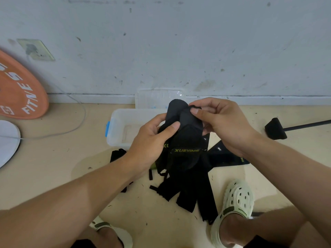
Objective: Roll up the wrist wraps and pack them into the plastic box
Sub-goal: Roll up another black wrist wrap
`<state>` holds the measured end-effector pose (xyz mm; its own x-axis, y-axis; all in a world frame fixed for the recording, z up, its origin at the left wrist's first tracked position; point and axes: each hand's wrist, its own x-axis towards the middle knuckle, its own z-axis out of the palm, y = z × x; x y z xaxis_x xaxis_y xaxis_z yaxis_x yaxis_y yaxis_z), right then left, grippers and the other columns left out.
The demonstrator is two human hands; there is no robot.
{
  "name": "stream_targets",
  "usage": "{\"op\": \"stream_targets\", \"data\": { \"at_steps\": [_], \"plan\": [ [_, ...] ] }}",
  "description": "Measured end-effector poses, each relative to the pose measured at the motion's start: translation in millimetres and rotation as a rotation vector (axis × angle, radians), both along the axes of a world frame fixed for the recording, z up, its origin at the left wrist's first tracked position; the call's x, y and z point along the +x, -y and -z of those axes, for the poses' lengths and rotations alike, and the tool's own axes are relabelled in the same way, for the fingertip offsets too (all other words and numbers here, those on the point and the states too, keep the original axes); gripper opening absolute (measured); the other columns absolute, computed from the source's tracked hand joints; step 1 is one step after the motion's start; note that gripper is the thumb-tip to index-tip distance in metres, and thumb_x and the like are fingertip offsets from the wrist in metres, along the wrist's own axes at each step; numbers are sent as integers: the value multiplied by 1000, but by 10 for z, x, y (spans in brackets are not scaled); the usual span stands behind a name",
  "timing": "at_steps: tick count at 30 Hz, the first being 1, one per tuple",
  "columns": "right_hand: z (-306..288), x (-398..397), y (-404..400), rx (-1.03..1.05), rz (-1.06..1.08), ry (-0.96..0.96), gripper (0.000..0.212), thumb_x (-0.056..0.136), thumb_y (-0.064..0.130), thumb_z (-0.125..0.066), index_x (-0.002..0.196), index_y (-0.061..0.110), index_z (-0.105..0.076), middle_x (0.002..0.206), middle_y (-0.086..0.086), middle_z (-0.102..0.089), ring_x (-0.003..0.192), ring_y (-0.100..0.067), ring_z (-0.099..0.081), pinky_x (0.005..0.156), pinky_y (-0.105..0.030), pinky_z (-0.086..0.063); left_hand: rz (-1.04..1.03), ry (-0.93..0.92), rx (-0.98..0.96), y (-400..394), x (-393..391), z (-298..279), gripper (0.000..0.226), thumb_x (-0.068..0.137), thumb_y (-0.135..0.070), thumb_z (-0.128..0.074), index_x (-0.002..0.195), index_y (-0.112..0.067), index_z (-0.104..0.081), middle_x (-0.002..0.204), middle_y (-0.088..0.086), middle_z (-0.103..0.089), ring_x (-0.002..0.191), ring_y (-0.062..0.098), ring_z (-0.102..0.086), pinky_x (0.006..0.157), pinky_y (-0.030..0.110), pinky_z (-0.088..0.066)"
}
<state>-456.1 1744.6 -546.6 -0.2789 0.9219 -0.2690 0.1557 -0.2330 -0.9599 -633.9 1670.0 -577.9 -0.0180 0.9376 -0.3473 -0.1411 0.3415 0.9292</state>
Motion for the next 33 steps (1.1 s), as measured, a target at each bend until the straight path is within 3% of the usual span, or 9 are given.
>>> {"op": "stream_targets", "data": {
  "at_steps": [2,4,9,13,17,21,26,29,33],
  "plan": [
    [-20,-8,11,-21,38,-42,10,96,8,-69,104,10,-75,72,2,-73,55,-10,-61,50,-20,-52,23,6,13,-3,-7,26,48,88,-36,-79,133,-27,-65,121,0,-76,114,22,-72,106,47,-52],
    [-32,-8,16,-38,80,-81,9,97,7,-68,103,11,-74,68,7,-72,51,-7,-61,49,-19,-50,48,-38,37,-3,-10,64,55,81,-24,-88,131,-25,-66,121,0,-76,115,22,-72,105,47,-52],
    [-45,12,15,-29,97,-63,9,94,18,-72,103,20,-75,67,10,-67,57,-9,-58,56,-21,-53,-51,-33,10,-25,-3,108,51,77,-7,-87,124,-19,-71,117,0,-78,112,22,-73,105,48,-54],
    [-53,33,43,-93,-27,-37,58,72,26,-87,126,27,-65,99,5,-78,81,-13,-74,74,-27,-57,-122,-30,-14,-14,3,92,46,77,-5,-86,119,-20,-72,110,1,-80,105,21,-76,100,46,-58],
    [18,10,106,-100,-19,5,75,74,13,-91,137,34,-56,114,3,-75,87,-10,-75,79,-23,-58,-170,-55,-14,-12,0,83,37,83,-13,-83,118,-23,-73,107,0,-80,103,20,-76,99,45,-58],
    [141,11,154,9,8,155,60,81,24,-88,130,37,-56,97,10,-78,101,-20,-73,100,-47,-55,-184,-57,-18,-24,13,55,29,92,-17,-76,120,-22,-71,106,2,-80,102,20,-77,99,46,-58],
    [171,13,131,188,25,275,38,87,23,-83,115,35,-60,79,4,-69,66,-12,-66,67,-27,-50,-212,-78,-3,-26,60,36,21,104,-24,-60,122,-25,-69,106,0,-80,104,17,-75,100,42,-57],
    [205,38,94,251,63,332,28,93,17,-75,107,36,-60,86,6,-57,61,-10,-59,61,-17,-47,-362,-186,36,-49,29,51,17,105,-28,-59,117,-26,-71,98,-3,-80,99,14,-75,97,36,-58],
    [200,107,16,234,80,395,24,101,15,-63,95,36,-74,95,11,-64,57,2,-56,53,-10,-42,-356,-226,79,-73,-30,-11,15,105,-25,-59,114,-25,-71,96,-9,-80,95,7,-75,81,17,-58]
  ]
}}
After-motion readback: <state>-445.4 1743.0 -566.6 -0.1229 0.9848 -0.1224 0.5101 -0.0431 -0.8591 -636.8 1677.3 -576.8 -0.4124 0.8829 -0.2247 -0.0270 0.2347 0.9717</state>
